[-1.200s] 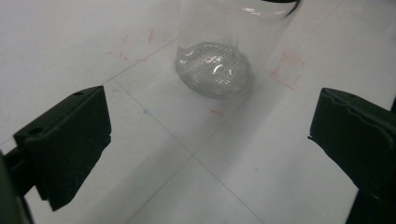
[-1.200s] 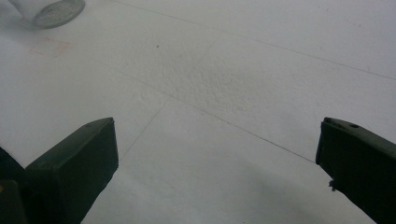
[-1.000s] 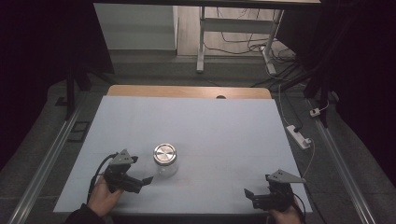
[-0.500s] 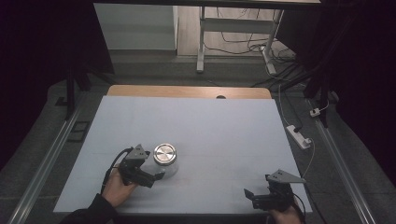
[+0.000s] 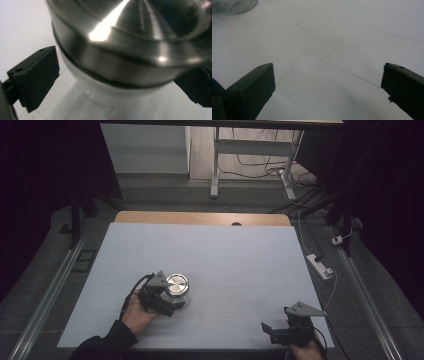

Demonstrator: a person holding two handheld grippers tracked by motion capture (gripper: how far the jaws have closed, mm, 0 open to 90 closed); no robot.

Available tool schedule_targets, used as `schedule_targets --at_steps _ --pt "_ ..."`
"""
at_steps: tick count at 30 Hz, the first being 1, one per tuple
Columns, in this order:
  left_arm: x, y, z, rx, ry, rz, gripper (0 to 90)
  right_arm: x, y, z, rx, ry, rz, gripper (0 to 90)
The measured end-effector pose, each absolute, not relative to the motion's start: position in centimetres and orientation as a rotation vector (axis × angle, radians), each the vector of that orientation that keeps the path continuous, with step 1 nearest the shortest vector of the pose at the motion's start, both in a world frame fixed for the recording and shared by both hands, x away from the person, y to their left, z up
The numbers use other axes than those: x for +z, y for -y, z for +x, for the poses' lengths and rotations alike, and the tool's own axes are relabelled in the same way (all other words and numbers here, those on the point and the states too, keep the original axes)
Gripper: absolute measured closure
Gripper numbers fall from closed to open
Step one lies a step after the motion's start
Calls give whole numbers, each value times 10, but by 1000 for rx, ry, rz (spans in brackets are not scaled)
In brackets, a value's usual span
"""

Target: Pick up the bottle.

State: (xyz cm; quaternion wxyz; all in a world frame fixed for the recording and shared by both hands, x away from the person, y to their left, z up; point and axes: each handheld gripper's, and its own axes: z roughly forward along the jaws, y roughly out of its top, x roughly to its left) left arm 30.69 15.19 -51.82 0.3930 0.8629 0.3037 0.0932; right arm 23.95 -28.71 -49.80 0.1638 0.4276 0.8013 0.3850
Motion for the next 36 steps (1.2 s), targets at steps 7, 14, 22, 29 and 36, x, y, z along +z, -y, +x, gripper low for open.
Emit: schedule_targets --at_steps 7,14,22,29,36 --pt "-519 -147 310 234 -753 2206 1 -498 287 240 1092 -2288 1216 0" --pt "-518 -144 312 276 -737 2214 89 -498 287 239 1093 -2288 1215 0" --pt "-518 -145 311 266 -712 2217 151 -498 287 239 1092 -2287 1214 0" --pt "-518 -144 311 267 -715 2215 154 -498 286 239 1092 -2288 1210 0" --pt "-516 -143 312 272 -726 2211 154 -498 286 239 1094 -2286 1208 0"
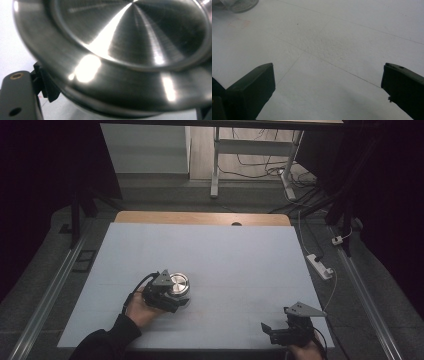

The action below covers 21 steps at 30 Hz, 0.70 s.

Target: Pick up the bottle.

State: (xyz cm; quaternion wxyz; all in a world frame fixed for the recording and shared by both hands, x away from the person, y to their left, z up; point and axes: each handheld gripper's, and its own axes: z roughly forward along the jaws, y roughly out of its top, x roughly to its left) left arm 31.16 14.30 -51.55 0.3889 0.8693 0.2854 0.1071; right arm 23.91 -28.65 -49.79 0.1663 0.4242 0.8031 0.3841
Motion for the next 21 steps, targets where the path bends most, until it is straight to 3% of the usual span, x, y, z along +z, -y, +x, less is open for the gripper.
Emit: schedule_targets --at_steps 21 --pt "-482 -135 317 273 -637 2181 155 -498 287 240 1105 -2282 1222 0"
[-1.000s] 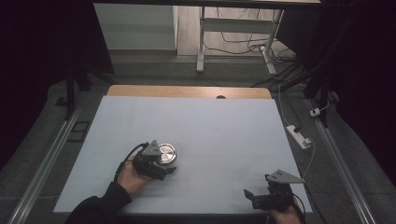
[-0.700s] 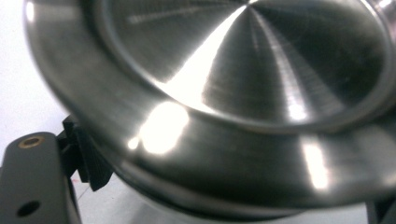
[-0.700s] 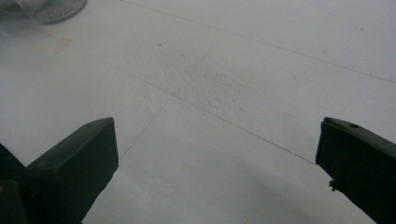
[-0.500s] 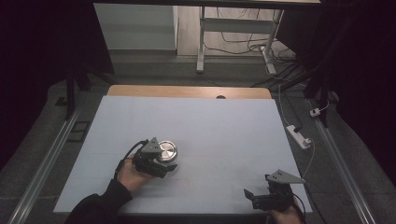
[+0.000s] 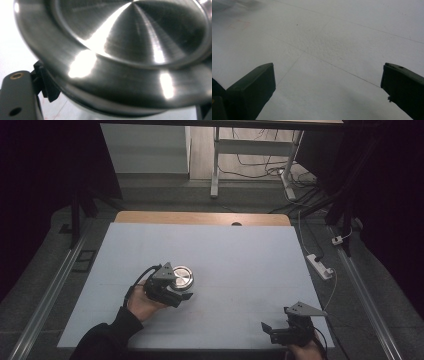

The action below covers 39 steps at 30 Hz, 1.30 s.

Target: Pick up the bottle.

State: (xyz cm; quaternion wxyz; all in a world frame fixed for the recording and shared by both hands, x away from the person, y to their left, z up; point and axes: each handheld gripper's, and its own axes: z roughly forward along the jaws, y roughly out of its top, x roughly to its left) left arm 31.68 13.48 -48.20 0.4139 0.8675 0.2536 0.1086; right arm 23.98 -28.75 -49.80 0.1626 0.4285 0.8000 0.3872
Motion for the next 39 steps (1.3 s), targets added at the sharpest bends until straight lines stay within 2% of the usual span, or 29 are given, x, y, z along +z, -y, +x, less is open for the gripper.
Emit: schedule_targets --at_steps 20,39 --pt "-455 -99 327 259 -538 2197 155 -498 288 240 1108 -2285 1211 0" --pt "-452 -84 322 230 -491 2201 154 -497 288 238 1119 -2294 1186 0"
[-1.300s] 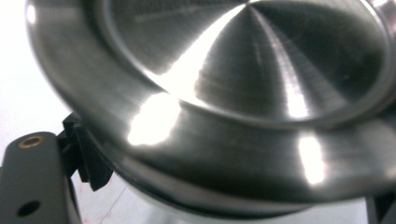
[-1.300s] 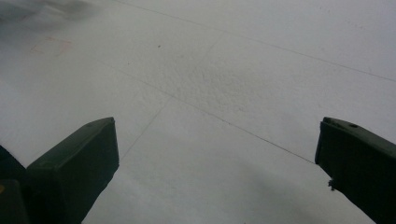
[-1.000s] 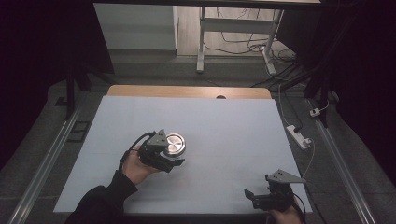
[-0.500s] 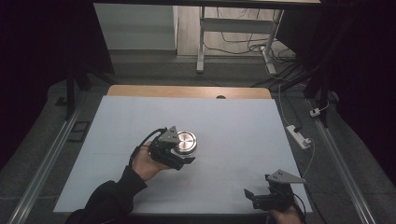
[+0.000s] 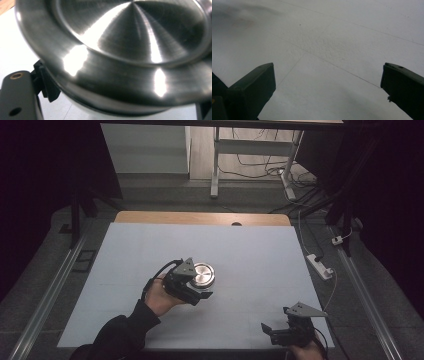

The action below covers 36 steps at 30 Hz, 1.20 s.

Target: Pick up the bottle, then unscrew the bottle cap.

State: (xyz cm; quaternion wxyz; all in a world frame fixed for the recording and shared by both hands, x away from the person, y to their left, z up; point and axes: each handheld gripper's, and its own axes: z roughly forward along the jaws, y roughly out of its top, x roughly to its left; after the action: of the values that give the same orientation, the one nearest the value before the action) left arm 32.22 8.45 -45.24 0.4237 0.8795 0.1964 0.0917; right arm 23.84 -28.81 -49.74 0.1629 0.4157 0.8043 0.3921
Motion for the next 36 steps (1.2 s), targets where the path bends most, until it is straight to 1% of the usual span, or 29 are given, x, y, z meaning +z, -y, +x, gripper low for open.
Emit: schedule_targets --at_steps 11,18,36 --pt "-455 -85 321 229 -490 2200 155 -495 289 238 1183 -2300 1182 0" --pt "-456 -87 322 196 -489 2188 155 -490 281 237 1199 -2323 1151 0" --pt "-455 -88 323 207 -493 2188 155 -476 256 242 1275 -2338 973 0"
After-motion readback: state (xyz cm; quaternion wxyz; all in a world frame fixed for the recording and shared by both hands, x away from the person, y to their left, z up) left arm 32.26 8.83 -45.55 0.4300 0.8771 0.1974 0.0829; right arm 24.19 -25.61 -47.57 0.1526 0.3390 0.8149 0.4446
